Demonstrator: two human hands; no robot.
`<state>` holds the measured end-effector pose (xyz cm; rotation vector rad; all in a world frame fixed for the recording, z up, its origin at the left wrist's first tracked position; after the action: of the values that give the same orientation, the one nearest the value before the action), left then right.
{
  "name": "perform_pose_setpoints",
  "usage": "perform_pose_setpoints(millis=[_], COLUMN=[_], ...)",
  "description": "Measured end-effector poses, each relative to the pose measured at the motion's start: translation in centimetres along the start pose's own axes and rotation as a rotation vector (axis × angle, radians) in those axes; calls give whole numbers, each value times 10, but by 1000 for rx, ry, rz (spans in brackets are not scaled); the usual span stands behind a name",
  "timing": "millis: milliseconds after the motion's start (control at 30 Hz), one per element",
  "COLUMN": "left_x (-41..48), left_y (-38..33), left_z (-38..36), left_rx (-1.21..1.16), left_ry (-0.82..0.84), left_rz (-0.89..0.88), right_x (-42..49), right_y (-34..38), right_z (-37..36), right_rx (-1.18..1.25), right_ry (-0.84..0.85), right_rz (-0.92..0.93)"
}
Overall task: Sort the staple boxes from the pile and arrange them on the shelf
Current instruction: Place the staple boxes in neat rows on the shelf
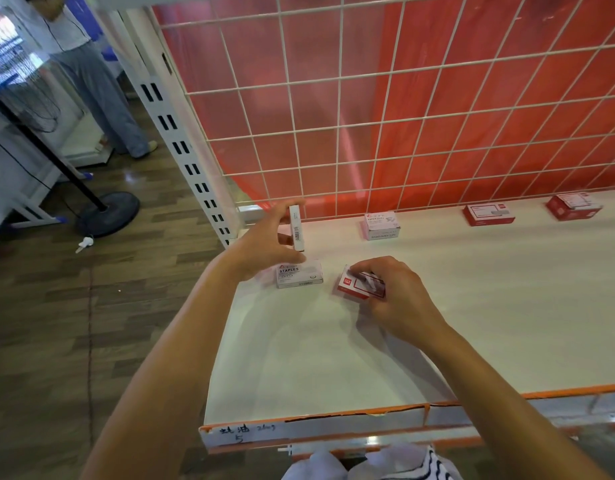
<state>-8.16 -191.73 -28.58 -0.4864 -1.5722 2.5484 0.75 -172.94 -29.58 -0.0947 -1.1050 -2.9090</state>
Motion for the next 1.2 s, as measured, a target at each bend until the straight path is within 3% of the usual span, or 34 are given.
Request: perform_pose_setpoints(millis=[133,300,633,867,1067,1200], left_x=[-1,-14,-30,-27,-24,-16], left_y=[2,1,4,10,11,14], left_z=[0,-5,-14,-9,-8,2], left_rx=[51,-87,-529,-323,-392,-398], left_ry=[-104,-144,26,-82,-152,-322], left_rz=[-8,-50,-1,48,105,83], right_x=[-1,0,-1,-3,-4,-4], right_y=[0,3,6,8,7,7], right_z=[0,1,-2,1,1,1], right_rx=[15,25,17,16,12,12], right_ry=[-7,-14,-9,-10,-3,-4], right_rz=[3,15,33,37,30,22])
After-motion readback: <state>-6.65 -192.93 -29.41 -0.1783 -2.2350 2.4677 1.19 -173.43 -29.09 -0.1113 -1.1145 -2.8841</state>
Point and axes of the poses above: each hand's wrist, its own x-axis towards the middle knuckle, its own z-axis out of the back of the hand, y = z × x, the point moved 5 cm from there along x, towards the middle knuckle, and after that the axes turned 7 degrees about -y, right-handed, at the moved point
